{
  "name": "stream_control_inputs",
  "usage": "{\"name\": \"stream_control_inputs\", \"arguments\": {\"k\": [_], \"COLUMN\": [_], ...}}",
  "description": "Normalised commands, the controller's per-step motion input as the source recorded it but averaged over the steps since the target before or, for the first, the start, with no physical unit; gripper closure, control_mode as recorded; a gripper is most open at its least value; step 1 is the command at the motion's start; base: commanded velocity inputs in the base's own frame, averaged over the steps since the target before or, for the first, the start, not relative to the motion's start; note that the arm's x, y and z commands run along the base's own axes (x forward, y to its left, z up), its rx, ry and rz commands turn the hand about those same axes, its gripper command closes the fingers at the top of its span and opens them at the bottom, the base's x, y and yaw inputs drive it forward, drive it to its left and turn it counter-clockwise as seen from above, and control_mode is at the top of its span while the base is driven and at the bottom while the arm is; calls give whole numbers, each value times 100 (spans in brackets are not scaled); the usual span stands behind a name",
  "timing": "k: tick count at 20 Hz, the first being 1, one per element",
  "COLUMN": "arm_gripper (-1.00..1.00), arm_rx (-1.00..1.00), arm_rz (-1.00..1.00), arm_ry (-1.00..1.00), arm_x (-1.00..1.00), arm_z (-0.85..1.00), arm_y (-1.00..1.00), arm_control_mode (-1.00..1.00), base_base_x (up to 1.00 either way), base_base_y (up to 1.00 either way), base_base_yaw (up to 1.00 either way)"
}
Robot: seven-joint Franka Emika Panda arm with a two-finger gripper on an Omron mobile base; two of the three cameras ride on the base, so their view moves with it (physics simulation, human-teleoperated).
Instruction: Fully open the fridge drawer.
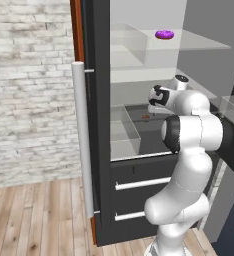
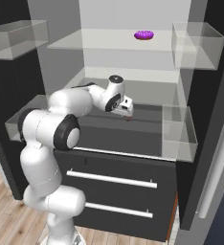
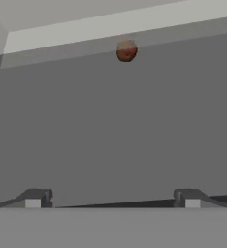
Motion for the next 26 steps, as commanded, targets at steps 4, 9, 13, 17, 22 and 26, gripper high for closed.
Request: {"name": "stream_control_inputs", "arguments": {"k": [4,9,13,17,22,26], "arm_gripper": [-100,-100,-100,-100,-100,-100], "arm_rx": [0,0,0,0,0,0], "arm_rz": [0,0,0,0,0,0], "arm_ry": [1,3,3,2,0,0], "arm_x": [-54,-76,-95,-100,-100,-100], "arm_z": [-17,-11,-11,-11,-2,2], "arm_y": [2,1,1,3,6,4], "arm_control_mode": [-100,-100,-100,-100,-100,-100], "base_base_x": [0,0,0,0,0,0], "base_base_y": [0,0,0,0,0,0], "base_base_yaw": [0,0,0,0,0,0]}}
